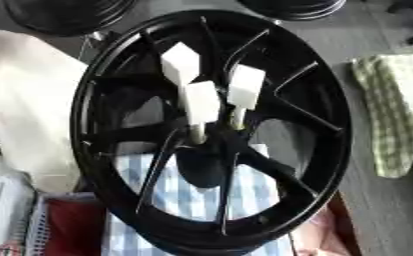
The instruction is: Pull the pin out of the wheel hub.
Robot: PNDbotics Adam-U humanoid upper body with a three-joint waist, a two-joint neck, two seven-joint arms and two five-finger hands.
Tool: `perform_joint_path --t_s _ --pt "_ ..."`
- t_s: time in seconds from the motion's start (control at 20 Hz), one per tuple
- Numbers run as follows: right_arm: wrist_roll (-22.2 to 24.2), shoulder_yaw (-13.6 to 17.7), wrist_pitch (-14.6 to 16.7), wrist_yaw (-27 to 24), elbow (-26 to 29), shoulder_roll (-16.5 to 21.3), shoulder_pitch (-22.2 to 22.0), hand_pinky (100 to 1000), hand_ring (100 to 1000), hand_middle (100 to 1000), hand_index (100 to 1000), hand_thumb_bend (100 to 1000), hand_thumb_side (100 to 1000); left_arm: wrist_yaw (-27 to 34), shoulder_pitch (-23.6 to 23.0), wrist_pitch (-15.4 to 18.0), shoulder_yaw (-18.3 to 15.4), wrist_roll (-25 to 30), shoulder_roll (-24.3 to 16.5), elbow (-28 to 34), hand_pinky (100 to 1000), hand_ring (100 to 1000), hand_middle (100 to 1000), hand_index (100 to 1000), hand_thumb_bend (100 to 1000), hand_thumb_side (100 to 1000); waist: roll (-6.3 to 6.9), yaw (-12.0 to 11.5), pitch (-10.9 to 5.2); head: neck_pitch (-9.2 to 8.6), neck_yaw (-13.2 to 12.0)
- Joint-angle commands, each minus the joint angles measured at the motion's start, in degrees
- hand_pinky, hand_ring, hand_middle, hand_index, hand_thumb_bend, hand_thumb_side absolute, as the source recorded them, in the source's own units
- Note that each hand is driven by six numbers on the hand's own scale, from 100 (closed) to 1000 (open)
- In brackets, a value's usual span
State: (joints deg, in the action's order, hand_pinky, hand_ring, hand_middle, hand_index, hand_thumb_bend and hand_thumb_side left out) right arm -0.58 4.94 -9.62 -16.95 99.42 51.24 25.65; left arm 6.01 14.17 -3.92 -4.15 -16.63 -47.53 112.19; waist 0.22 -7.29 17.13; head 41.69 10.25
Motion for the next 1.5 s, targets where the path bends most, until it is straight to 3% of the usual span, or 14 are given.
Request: perform_joint_path --t_s 0.05,0.25,0.45,0.75,1.05,1.5 --pt "-0.4 1.1 0.1 0.2 1.5 2.7 0.1 827 664 592 651 122 464 -3.5 2.0 -0.9 0.9 7.8 -9.5 -1.1 762 741 666 784 290 627 0.14 0.0 -0.48 -0.48 0.0" --pt "-0.5 1.3 0.1 0.4 1.9 3.2 -0.7 827 664 593 651 122 468 -8.2 5.9 0.4 2.3 19.5 -16.5 -3.3 763 741 669 784 328 613 0.36 0.2 -0.02 -0.97 0.0" --pt "-0.7 1.4 0.0 0.8 2.0 3.5 -1.3 827 664 593 651 121 473 -11.3 9.0 1.6 4.6 31.3 -20.6 -4.0 768 746 664 790 368 623 0.74 0.4 0.6 -1.48 0.2" --pt "-0.4 0.9 -0.2 0.6 1.6 3.1 -0.3 827 664 592 651 120 474 -14.2 16.0 0.1 8.3 50.8 -21.9 -3.2 781 736 687 802 390 659 0.72 1.0 0.94 -2.11 -0.5" --pt "0.2 0.4 -0.3 0.6 1.8 2.8 0.3 827 665 593 651 106 479 -15.5 23.9 0.0 12.3 57.9 -19.9 -3.5 782 738 689 802 397 666 0.19 1.2 0.72 -2.12 -1.1" --pt "1.4 -0.9 -0.7 0.8 1.7 1.9 1.4 828 665 594 651 100 483 -18.5 39.3 2.6 21.4 63.7 -11.1 -8.9 781 740 691 801 412 660 -0.37 1.7 -0.05 -2.64 -2.2"
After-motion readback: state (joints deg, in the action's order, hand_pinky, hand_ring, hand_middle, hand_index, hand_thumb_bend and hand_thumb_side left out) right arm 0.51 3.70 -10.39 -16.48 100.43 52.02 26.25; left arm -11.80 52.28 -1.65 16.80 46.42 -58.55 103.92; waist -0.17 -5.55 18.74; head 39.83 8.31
